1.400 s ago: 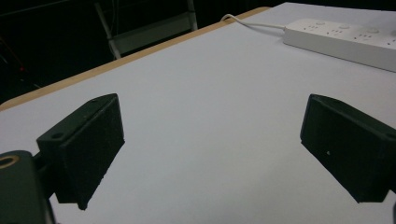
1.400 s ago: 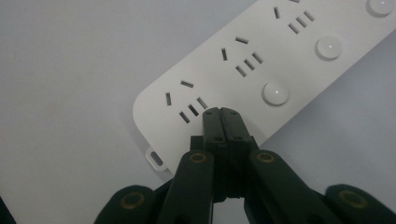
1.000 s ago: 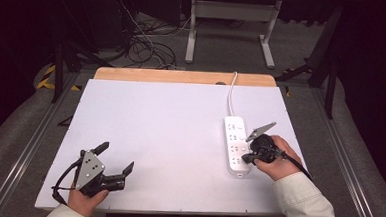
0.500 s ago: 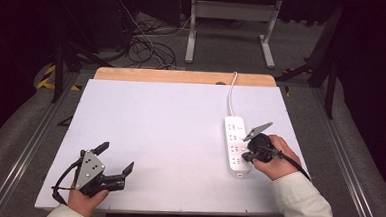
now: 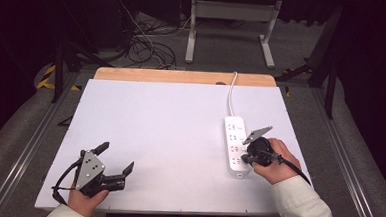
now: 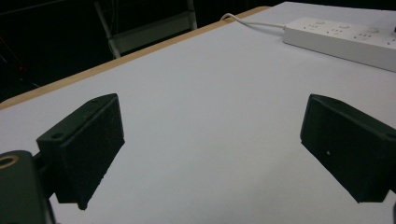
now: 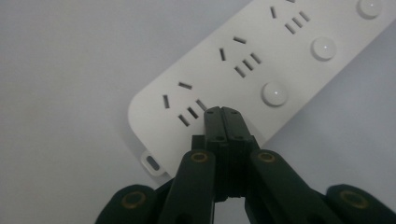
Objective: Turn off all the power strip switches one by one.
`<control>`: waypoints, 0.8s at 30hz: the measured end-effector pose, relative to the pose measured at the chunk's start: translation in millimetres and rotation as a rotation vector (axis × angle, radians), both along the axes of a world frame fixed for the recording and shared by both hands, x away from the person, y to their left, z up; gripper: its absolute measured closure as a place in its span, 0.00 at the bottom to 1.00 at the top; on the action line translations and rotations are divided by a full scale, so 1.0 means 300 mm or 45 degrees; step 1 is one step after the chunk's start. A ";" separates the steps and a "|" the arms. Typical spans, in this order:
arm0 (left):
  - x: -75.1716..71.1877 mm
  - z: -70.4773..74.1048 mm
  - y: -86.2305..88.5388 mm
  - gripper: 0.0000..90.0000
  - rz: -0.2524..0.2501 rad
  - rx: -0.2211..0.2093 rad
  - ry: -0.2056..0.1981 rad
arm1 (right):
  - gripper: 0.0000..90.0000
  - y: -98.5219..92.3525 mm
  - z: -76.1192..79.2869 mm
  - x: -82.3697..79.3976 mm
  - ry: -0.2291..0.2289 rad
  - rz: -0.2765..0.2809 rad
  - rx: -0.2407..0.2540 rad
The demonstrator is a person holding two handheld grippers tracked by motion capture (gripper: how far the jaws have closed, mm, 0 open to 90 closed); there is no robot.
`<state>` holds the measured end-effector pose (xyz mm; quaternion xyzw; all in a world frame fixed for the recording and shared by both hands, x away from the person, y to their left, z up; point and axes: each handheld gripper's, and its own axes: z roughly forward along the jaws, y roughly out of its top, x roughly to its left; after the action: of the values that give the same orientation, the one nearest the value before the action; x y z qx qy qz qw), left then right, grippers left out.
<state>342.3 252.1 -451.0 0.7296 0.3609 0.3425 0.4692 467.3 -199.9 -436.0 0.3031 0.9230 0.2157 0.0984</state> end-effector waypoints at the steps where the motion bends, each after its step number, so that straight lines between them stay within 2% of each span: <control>1: 0.001 0.000 0.000 0.08 -0.004 0.004 0.000 | 1.00 0.000 -0.001 -0.001 -0.003 -0.003 0.012; 4: -0.001 0.000 -0.002 0.08 0.000 0.002 0.000 | 1.00 0.000 -0.005 0.000 -0.026 -0.010 0.024; 9: -0.001 0.001 0.003 0.08 0.006 0.000 -0.005 | 1.00 -0.022 -0.012 0.007 0.003 -0.039 0.096; 14: -0.004 0.002 0.003 0.08 0.002 -0.001 -0.008 | 1.00 -0.021 -0.013 0.009 0.021 -0.060 0.092; 15: -0.004 0.003 0.003 0.08 0.000 -0.001 -0.008 | 1.00 -0.020 -0.013 0.007 0.011 -0.057 0.086; 17: -0.003 0.003 0.003 0.08 0.002 -0.001 -0.004 | 1.00 -0.021 -0.010 0.007 -0.012 -0.034 0.106; 18: -0.003 0.003 0.003 0.08 0.002 -0.001 -0.004 | 1.00 -0.023 -0.002 0.005 -0.024 -0.020 0.136; 19: -0.003 0.003 0.002 0.08 0.002 -0.002 -0.005 | 1.00 -0.024 0.002 0.002 -0.041 -0.018 0.132; 21: 0.001 0.002 0.001 0.08 0.007 0.002 -0.006 | 1.00 -0.033 0.025 -0.001 -0.089 -0.019 0.223; 22: 0.001 0.002 0.001 0.08 0.007 0.002 -0.006 | 1.00 -0.033 0.025 -0.001 -0.089 -0.019 0.223; 23: 0.001 0.002 0.000 0.08 0.005 0.001 -0.003 | 1.00 -0.039 0.047 0.001 -0.102 -0.024 0.270; 24: 0.001 0.002 0.000 0.08 0.005 0.001 -0.003 | 1.00 -0.039 0.047 0.001 -0.102 -0.024 0.270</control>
<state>342.7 252.3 -450.5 0.7286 0.3616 0.3446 0.4686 467.6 -211.6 -421.8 0.3115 0.8875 0.3232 0.1045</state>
